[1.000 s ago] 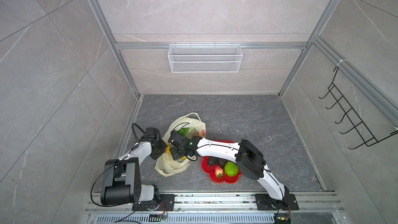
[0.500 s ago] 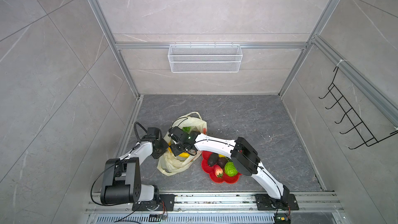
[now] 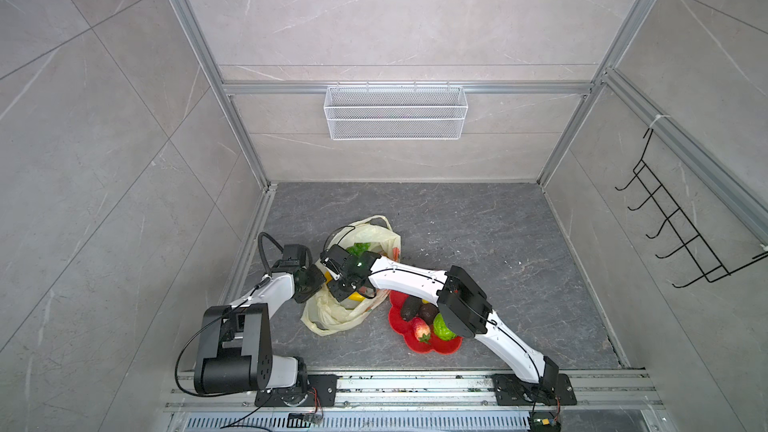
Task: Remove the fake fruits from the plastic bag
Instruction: 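Lower the right gripper into the bag and grasp the yellow banana, then lift the yellow banana out and carry it over the red plate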
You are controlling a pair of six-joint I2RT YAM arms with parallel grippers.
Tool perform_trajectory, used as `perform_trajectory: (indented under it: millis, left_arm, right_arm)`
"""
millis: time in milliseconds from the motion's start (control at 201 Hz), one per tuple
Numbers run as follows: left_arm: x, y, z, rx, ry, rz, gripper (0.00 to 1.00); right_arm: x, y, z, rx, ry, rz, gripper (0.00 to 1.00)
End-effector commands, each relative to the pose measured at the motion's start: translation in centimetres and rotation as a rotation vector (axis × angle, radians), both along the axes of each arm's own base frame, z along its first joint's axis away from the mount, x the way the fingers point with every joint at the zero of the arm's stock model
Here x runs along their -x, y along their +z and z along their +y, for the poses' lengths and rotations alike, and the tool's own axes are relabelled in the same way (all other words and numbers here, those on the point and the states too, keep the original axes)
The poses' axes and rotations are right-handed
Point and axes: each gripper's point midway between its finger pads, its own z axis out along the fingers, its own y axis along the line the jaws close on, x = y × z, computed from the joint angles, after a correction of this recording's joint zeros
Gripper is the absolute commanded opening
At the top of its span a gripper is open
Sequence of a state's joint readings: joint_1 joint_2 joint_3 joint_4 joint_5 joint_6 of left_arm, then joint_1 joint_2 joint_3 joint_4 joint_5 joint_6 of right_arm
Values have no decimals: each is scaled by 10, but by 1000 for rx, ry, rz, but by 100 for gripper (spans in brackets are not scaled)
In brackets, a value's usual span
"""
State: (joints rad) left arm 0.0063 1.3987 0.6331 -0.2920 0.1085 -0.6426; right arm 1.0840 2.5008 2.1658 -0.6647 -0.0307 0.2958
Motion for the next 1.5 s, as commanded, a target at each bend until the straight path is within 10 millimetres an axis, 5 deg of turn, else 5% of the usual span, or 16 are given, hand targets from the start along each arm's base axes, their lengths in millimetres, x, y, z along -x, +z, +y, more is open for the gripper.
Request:
perform_trajectory:
  millis: [0,239,1076,1494]
  left_arm:
    - [-8,8,-2,1,-32,-58,0]
    - [-9,10,-1,-5,-31,-76,0]
    - [-8,13,0,-18,-32,-98,0]
    - [-9,37,-20,6,-120,-222,0]
  right_arm:
    - [1,-3,-3,25,24,2,40]
    - [2,21,-6,-27,28,-15,31]
    - [-2,83,-11,-207,-50,7,28]
    - [-22,88,-5,-220,-150,35,28]
